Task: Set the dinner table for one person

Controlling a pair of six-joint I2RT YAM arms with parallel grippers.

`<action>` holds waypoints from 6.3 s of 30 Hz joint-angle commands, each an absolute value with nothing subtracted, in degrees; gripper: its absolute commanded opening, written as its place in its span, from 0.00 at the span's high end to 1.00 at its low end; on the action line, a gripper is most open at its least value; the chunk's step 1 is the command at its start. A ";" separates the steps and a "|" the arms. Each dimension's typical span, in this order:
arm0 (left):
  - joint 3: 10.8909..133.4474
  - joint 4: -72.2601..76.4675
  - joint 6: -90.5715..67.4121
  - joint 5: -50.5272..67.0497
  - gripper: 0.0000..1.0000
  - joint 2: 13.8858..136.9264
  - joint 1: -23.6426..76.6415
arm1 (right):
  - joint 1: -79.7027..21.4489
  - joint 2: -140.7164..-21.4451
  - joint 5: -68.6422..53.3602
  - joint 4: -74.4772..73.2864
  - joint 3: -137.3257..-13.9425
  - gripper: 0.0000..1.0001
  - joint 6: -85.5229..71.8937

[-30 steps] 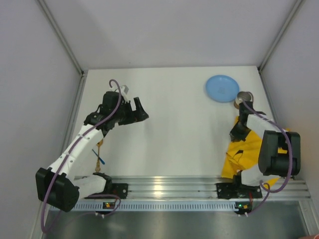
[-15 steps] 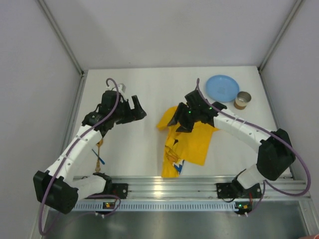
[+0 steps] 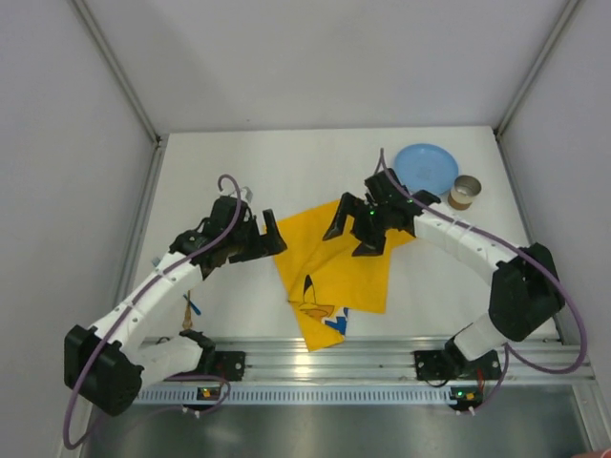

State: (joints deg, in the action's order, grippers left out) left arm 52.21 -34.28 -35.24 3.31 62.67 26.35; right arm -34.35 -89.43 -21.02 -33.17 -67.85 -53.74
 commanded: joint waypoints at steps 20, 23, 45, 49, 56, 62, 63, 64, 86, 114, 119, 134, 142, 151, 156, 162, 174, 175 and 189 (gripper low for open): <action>51.15 -16.61 -41.49 -0.26 0.50 91.49 30.32 | -12.39 -79.36 -15.81 -39.38 -46.41 0.00 -34.01; 52.47 -15.38 -40.43 1.39 0.70 94.12 30.32 | -12.39 -82.16 -18.18 -33.95 -44.30 0.00 -34.54; 57.74 -22.58 -32.18 2.29 1.00 93.78 19.35 | -10.82 -81.22 -15.49 -40.14 -41.91 1.00 -31.65; 61.43 -26.44 -26.12 1.15 1.00 93.51 13.46 | -5.37 -76.48 -9.75 -49.12 -43.42 1.00 -28.56; 66.53 -30.94 -22.76 -2.55 1.00 93.87 10.55 | -1.15 -76.46 -5.62 -54.58 -44.56 1.00 -31.46; 62.67 -33.75 -24.60 -4.21 1.00 89.83 10.20 | -0.53 -78.13 -7.82 -53.97 -44.21 1.00 -32.17; 61.88 -33.92 -25.04 -5.18 1.00 89.04 10.11 | -0.44 -78.05 -8.17 -53.53 -44.12 1.00 -31.99; 61.00 -33.93 -25.14 -5.62 1.00 88.16 10.11 | 1.21 -78.05 -9.30 -52.05 -43.86 1.00 -31.91; 66.09 -39.82 -27.16 -12.22 0.02 77.18 9.23 | 1.32 -75.50 -6.24 -58.53 -62.72 0.00 -29.09; 65.64 -39.01 -34.89 9.05 0.13 80.15 -1.32 | 9.49 -125.21 -11.96 -35.51 -102.12 0.00 -47.90; 71.71 -41.66 -36.03 5.54 0.15 83.58 -1.23 | 9.49 -131.91 -10.11 -35.25 -107.31 0.04 -50.18; 74.97 -44.56 -40.17 2.81 0.22 87.27 4.21 | 8.70 -135.90 -11.07 -34.37 -115.04 1.00 -47.99; 75.59 -42.63 -39.38 1.58 0.22 85.79 7.91 | 4.40 -125.88 -18.80 -33.93 -114.64 1.00 -48.60; 65.67 -40.17 -38.58 2.46 0.22 73.75 8.26 | -11.14 -103.90 -18.29 -35.77 -87.69 1.00 -43.60; 59.42 -39.55 -38.85 4.04 0.22 67.51 8.26 | -22.56 -96.25 -14.25 -35.07 -70.52 1.00 -43.15; 55.55 -41.47 -37.09 4.22 0.22 61.18 8.26 | -27.50 -93.34 -13.18 -28.57 -54.94 1.00 -47.02; 55.72 -44.91 -34.98 2.55 0.22 57.39 8.26 | -36.64 -99.05 -13.02 -34.08 -59.58 0.82 -44.57; 55.81 -44.74 -34.89 2.46 0.22 57.48 8.26 | -36.74 -99.14 -12.14 -38.36 -61.68 0.42 -43.34; 56.25 -37.54 -35.51 4.57 0.21 67.49 8.26 | -3.65 -107.38 -12.82 -45.53 -102.50 0.12 -35.68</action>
State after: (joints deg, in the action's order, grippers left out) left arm 55.61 -42.50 -35.62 3.18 64.84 8.25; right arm -12.51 -102.41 -10.92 -45.74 -91.50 -37.45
